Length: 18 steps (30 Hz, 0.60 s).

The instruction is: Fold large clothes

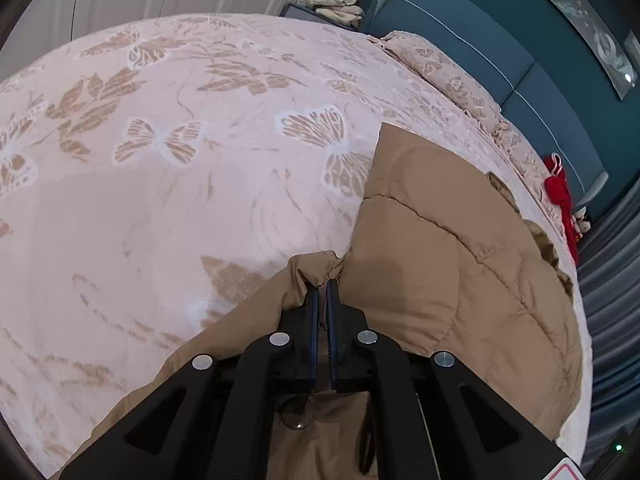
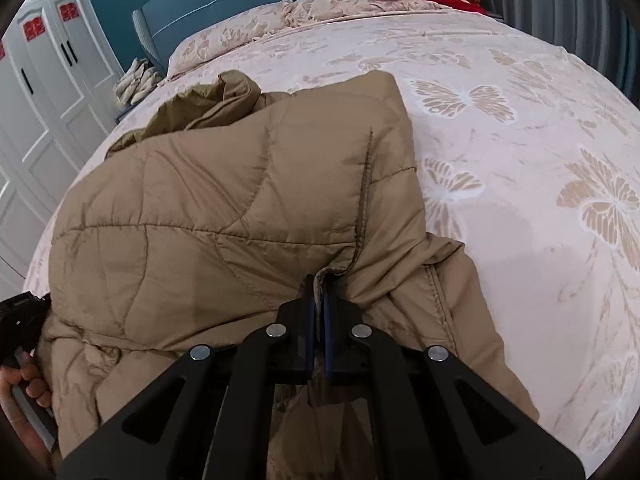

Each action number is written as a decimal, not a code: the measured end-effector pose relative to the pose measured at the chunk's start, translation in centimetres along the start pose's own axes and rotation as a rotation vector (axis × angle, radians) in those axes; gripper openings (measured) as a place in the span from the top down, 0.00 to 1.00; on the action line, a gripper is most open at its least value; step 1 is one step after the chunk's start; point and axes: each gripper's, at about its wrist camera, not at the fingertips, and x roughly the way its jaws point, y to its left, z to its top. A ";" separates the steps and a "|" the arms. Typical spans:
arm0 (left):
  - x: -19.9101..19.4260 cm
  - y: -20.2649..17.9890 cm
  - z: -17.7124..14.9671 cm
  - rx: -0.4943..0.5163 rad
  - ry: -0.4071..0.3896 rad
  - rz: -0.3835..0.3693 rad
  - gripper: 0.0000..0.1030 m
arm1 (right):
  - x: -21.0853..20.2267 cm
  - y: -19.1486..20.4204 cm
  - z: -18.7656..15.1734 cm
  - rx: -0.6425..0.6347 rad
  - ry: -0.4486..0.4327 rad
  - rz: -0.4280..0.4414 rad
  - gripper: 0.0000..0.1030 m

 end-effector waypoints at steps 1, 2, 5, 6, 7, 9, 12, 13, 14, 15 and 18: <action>0.0 0.0 -0.1 0.007 -0.004 0.005 0.96 | 0.1 0.1 -0.1 -0.009 0.000 -0.007 0.99; 0.0 -0.1 -0.2 0.015 -0.009 0.012 0.96 | 0.3 0.2 -0.1 -0.012 -0.002 -0.009 0.99; 0.1 -0.4 -0.5 0.038 -0.016 0.029 0.95 | 0.3 0.0 -0.2 -0.018 -0.012 -0.014 0.99; 0.1 -0.5 -0.6 0.045 -0.018 0.035 0.95 | 0.3 0.1 -0.3 -0.021 -0.018 -0.020 1.00; 0.1 -0.6 -0.6 0.052 -0.022 0.040 0.95 | 0.3 0.2 -0.3 -0.024 -0.023 -0.025 1.00; 0.0 -0.6 -0.6 0.056 -0.021 0.038 0.91 | 0.2 0.3 -0.3 -0.032 -0.030 -0.029 0.98; -0.9 0.0 -0.3 0.042 0.006 0.013 0.88 | -0.7 0.0 0.0 -0.014 -0.027 -0.012 0.94; -1.4 0.1 -0.3 0.047 0.011 0.011 0.87 | -1.4 -0.1 0.0 -0.011 -0.023 -0.020 0.85; -2.6 0.3 -0.3 0.065 0.018 0.014 0.83 | -2.0 -0.1 -0.1 -0.010 -0.021 -0.032 0.71; -3.6 0.3 -0.2 0.085 0.021 0.023 0.81 | -3.1 -0.1 -0.3 -0.008 -0.027 -0.050 0.61; -7.4 0.0 0.5 0.159 -0.016 0.007 0.67 | -7.8 -0.4 -0.8 -0.015 -0.114 -0.073 0.52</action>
